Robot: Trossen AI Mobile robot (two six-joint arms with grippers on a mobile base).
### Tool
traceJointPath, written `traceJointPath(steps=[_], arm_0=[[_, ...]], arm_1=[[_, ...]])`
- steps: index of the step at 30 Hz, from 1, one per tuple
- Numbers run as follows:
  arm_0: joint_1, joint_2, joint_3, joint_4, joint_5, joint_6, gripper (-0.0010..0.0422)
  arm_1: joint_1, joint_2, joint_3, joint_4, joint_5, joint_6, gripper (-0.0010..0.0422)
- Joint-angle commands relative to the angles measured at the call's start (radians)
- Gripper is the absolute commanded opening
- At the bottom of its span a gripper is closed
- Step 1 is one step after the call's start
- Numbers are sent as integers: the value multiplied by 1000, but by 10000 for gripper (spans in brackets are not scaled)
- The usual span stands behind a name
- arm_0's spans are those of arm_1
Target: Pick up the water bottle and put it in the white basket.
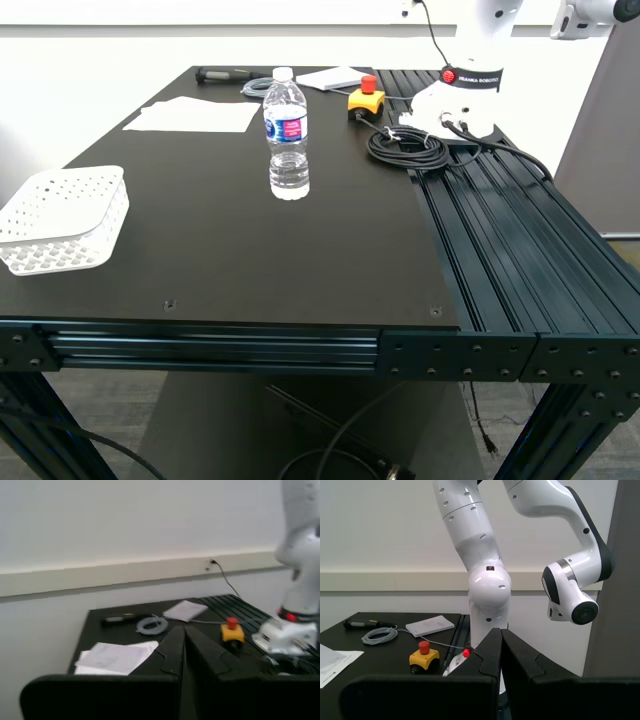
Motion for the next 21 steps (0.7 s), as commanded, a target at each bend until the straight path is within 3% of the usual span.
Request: traceJointPath(steps=[1, 5, 9, 14, 21], arm_0=[[0, 0, 2, 3, 0, 0, 1], [1, 0, 2, 2, 0, 0, 1], [1, 0, 2, 3, 0, 0, 1], [1, 0, 2, 2, 0, 0, 1], [1, 0, 2, 2, 0, 0, 1]], arm_1=[[0, 89, 30, 4, 104, 23, 0], [0, 248, 104, 4, 238, 76, 0], [-1, 416, 215, 4, 432, 124, 0], [-13, 615, 364, 3, 511, 134, 0], [-72, 859, 552, -1, 781, 225, 0]])
